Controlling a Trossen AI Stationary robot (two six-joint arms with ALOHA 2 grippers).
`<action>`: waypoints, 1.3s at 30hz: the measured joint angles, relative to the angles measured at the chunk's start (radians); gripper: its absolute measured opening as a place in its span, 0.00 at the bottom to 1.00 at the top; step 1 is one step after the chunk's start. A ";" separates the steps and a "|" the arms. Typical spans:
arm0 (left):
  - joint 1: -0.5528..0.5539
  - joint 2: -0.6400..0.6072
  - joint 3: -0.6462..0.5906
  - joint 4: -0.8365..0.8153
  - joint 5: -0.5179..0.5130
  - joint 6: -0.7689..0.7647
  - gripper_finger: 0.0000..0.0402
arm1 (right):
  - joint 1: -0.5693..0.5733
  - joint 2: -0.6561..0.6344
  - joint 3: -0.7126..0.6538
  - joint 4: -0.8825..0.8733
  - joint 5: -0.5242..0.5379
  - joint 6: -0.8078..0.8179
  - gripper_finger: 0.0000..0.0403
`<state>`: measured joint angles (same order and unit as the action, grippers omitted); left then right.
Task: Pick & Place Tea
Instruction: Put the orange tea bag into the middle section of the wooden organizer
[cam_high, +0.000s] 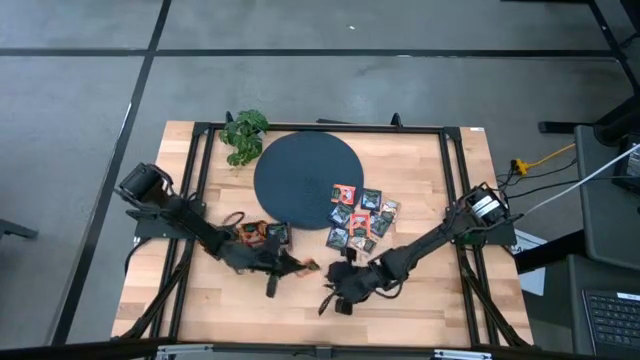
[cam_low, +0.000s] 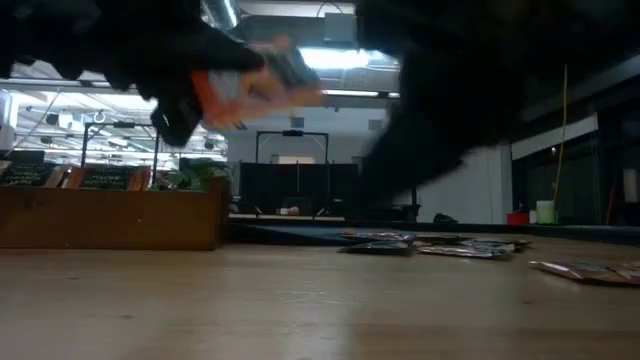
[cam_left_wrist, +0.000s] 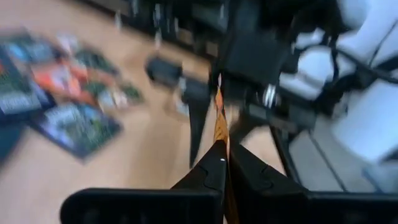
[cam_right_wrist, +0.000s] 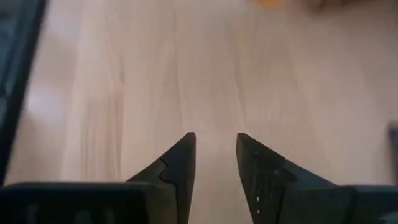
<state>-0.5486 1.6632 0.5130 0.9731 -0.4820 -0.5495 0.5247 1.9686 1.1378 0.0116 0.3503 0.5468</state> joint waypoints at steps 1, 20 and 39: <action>-0.007 0.000 -0.015 0.068 -0.032 0.036 0.01 | -0.001 0.000 0.000 0.045 0.017 -0.015 0.29; -0.119 -0.034 -0.029 0.595 -0.192 0.799 0.01 | -0.121 -0.063 0.000 0.630 0.014 -0.399 0.29; -0.121 -0.068 -0.028 0.585 -0.198 0.871 0.01 | -0.127 -0.127 0.001 0.607 -0.012 -0.466 0.05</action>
<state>-0.6697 1.5955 0.4847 1.5579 -0.6797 0.3218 0.3982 1.8420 1.1385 0.6191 0.3380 0.0806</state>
